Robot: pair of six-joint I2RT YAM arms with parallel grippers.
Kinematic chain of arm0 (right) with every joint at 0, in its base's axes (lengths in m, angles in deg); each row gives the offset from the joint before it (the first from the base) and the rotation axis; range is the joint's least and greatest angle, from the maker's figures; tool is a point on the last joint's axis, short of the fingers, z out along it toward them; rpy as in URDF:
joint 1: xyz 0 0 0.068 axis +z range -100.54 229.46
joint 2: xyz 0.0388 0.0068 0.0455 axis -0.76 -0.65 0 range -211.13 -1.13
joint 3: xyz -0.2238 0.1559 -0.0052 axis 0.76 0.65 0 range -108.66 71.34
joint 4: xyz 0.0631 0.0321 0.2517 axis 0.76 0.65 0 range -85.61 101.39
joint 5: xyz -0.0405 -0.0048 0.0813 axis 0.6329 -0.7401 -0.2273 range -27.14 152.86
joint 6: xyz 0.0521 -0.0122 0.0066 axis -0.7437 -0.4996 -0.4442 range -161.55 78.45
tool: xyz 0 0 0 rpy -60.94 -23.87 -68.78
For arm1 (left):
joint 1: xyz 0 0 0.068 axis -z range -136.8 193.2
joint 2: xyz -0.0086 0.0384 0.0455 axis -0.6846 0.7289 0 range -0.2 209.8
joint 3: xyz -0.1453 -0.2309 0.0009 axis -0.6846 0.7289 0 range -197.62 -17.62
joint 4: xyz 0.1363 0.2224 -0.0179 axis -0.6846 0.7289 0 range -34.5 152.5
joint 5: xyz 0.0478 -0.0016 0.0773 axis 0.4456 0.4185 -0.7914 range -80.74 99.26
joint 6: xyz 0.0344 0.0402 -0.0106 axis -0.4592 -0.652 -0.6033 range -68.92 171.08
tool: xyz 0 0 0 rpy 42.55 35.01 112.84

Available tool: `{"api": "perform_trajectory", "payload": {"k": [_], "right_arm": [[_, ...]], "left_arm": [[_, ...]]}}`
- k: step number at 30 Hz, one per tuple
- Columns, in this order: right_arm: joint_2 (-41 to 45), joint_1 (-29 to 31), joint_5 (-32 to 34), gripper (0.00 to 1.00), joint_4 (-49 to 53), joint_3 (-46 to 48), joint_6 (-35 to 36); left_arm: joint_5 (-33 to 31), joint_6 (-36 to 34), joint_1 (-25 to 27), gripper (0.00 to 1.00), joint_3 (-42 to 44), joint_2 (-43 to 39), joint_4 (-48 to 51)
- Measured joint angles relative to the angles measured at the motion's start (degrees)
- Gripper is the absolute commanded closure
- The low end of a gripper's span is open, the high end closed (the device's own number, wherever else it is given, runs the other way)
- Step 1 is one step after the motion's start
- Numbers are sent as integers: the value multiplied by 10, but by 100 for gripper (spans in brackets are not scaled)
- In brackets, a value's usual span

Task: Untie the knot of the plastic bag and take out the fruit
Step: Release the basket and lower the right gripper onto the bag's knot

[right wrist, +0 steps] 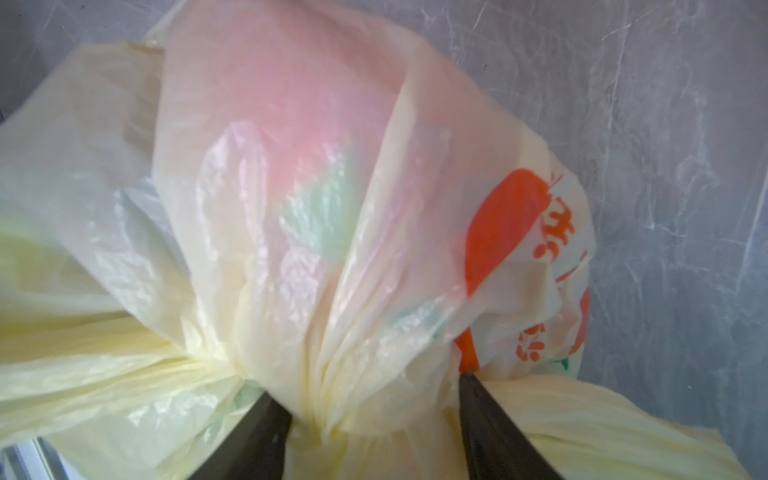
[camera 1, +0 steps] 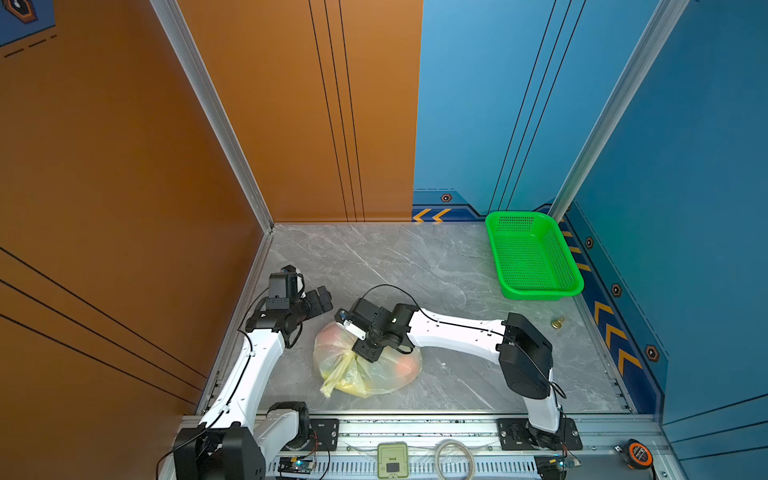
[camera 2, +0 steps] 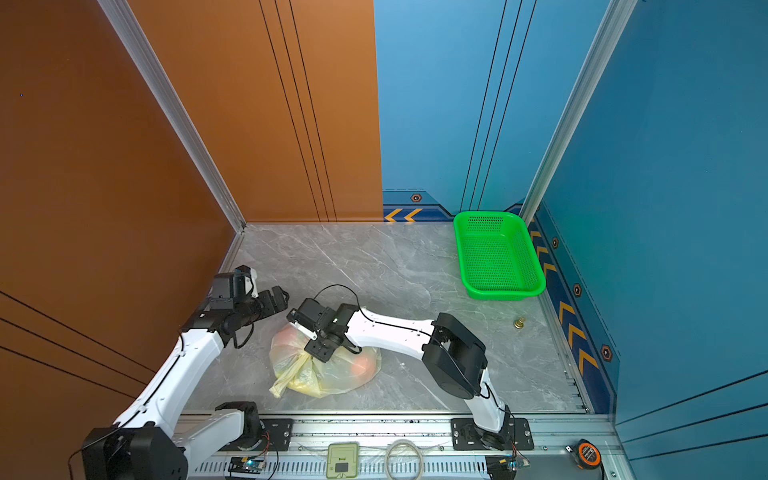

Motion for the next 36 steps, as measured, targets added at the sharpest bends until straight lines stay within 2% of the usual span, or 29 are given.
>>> {"api": "perform_trajectory", "payload": {"k": [4,6,12,21,26,31,32,34,36], "right_arm": [[0,0,-2,92,-18,15,0],[1,-1,-2,100,-27,27,1],[42,-24,0,100,-45,85,13],[97,-131,25,100,-26,126,74],[98,-174,38,100,-24,126,115],[97,-201,37,100,-18,114,144],[97,-203,37,93,-16,110,147],[97,-207,34,70,-9,100,150],[97,-210,26,53,-1,91,146]], "left_arm": [[0,0,0,2,0,1,0],[0,0,0,2,0,1,0],[2,0,0,2,0,9,0],[11,-1,4,2,-11,31,0],[11,-3,33,2,-31,53,0],[10,-9,87,2,-67,94,0],[10,-12,98,2,-76,103,0],[10,-20,126,2,-100,123,1],[10,-30,153,2,-127,144,4]]}}
